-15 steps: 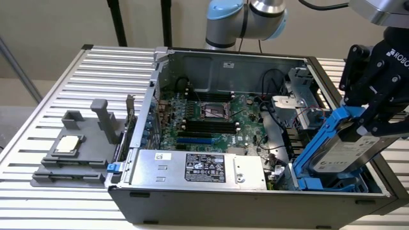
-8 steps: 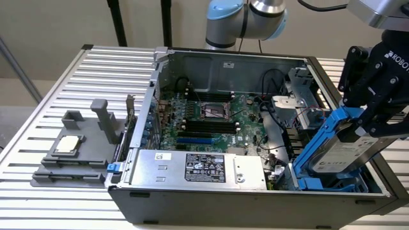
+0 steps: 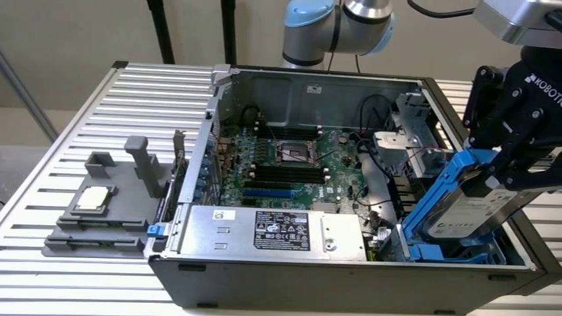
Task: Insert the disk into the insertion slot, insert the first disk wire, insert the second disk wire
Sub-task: 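Insert the disk into the insertion slot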
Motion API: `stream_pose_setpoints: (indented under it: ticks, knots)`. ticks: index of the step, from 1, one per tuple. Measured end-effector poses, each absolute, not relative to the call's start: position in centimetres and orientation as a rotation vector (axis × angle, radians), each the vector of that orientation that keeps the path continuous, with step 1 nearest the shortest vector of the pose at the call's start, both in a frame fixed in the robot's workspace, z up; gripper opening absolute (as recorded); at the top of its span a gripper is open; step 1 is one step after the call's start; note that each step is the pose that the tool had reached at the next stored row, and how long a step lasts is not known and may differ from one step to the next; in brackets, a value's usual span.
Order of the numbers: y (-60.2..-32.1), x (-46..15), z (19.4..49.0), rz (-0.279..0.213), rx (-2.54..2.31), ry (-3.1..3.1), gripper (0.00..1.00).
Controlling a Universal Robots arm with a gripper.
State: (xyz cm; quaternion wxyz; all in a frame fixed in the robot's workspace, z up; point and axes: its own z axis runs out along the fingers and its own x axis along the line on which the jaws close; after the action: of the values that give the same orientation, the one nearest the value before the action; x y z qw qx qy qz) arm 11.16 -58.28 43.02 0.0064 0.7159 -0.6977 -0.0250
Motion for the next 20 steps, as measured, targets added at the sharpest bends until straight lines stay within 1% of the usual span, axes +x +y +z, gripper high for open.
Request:
stream_pose_setpoints:
  ticks: [5,6,14,20]
  knots:
    - [-58.3,11.1,43.0,-0.078,2.24,-2.183,0.34]
    - [-58.3,11.1,42.9,-0.079,2.24,-2.183,0.4]
    - [-58.3,11.2,42.9,-0.079,2.24,-2.184,0.4]
    - [-58.3,11.2,41.9,-0.074,2.243,-2.185,0.4]
